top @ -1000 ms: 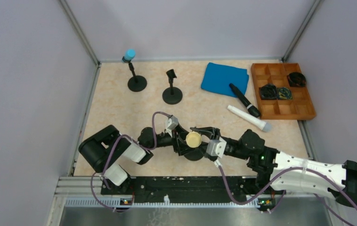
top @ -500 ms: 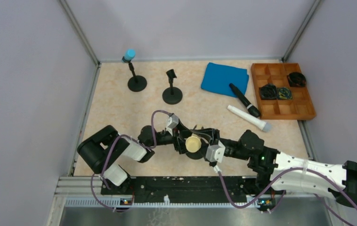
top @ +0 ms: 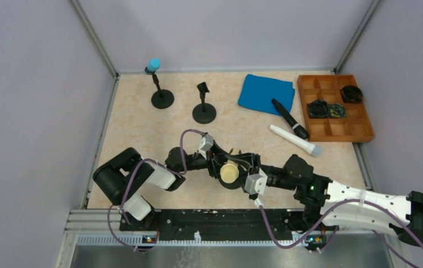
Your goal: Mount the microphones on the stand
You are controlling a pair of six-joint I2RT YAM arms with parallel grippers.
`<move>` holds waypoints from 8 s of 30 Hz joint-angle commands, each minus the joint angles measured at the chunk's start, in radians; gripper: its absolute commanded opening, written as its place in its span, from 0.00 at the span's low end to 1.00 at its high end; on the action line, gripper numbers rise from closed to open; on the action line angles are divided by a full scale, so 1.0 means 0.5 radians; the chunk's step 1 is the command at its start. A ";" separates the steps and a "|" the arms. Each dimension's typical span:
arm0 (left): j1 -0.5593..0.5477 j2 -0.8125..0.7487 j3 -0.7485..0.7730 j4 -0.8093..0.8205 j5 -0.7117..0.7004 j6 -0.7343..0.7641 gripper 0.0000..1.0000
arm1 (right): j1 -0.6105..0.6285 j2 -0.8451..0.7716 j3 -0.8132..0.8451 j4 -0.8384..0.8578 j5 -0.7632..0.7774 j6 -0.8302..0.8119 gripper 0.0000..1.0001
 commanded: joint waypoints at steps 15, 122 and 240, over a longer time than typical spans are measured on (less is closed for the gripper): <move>-0.044 0.074 0.087 0.633 0.013 -0.015 0.00 | 0.003 -0.053 -0.025 -0.035 0.027 -0.082 0.00; 0.033 -0.766 -0.085 -0.904 -0.229 0.746 0.00 | -0.448 0.400 0.198 0.377 -0.509 0.293 0.73; 0.903 -1.135 -0.007 -1.069 -1.456 0.902 0.00 | -0.803 -0.177 0.201 -0.533 -0.602 0.709 0.83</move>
